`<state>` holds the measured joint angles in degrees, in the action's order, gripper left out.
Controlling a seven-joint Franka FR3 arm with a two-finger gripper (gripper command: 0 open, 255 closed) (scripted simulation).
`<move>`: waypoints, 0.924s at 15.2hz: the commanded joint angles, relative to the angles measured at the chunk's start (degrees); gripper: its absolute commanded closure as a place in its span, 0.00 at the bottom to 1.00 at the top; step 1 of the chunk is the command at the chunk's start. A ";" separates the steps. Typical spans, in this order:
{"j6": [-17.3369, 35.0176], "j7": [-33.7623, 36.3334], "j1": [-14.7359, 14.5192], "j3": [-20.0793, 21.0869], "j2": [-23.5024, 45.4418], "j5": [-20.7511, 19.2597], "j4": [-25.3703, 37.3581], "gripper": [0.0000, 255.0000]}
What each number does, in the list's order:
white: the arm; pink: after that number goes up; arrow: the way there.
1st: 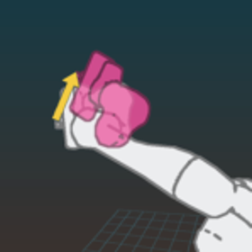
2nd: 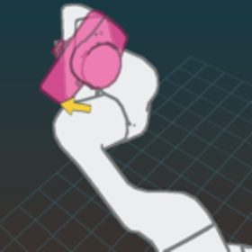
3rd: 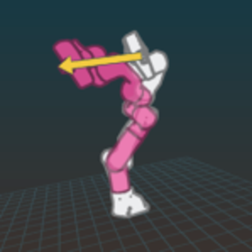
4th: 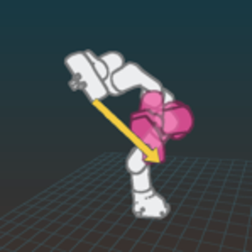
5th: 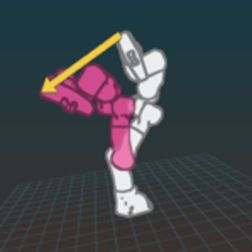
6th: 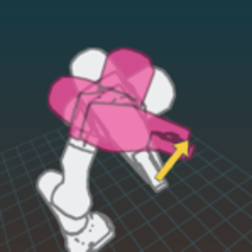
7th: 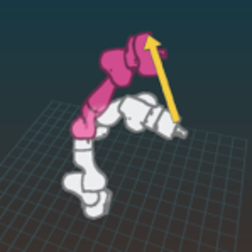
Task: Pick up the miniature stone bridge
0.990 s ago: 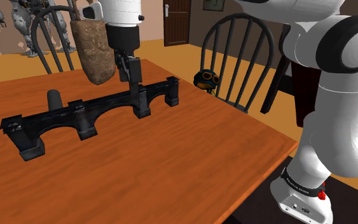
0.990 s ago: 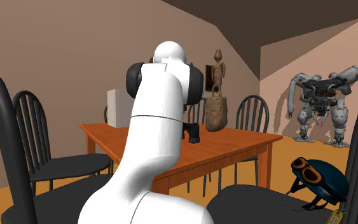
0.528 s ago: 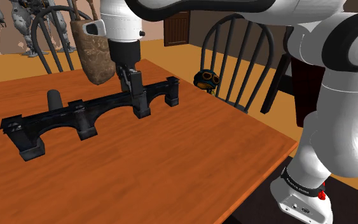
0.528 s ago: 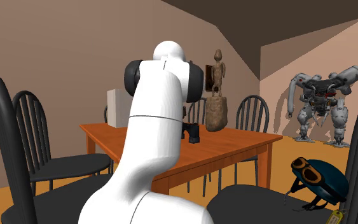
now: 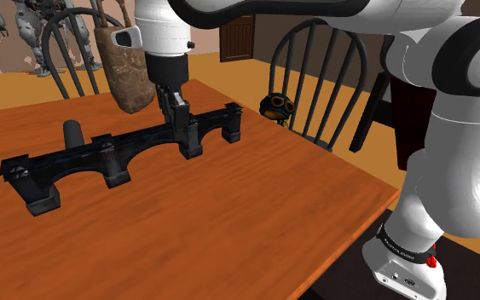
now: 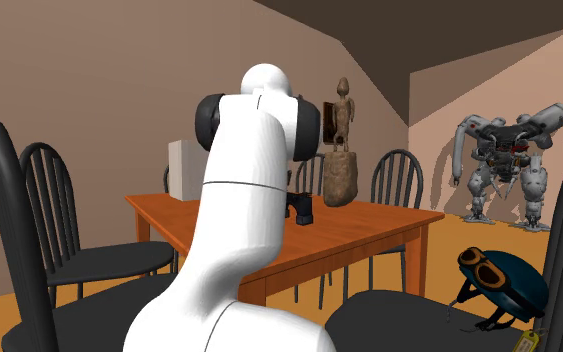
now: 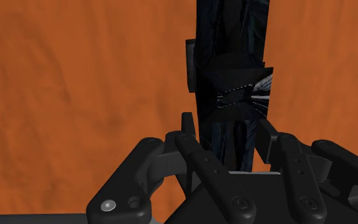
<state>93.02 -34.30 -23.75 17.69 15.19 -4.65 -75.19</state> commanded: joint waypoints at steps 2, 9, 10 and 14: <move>-0.07 0.02 -0.03 0.02 0.11 0.02 -0.03 1.00; -6.81 0.24 -1.00 0.14 2.67 -0.81 9.18 1.00; -7.86 0.28 -1.20 0.15 3.17 -0.98 10.72 1.00; -12.47 0.44 -2.20 0.18 5.70 -1.83 17.79 1.00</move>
<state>81.59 -33.81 -25.79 17.89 20.40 -6.31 -59.00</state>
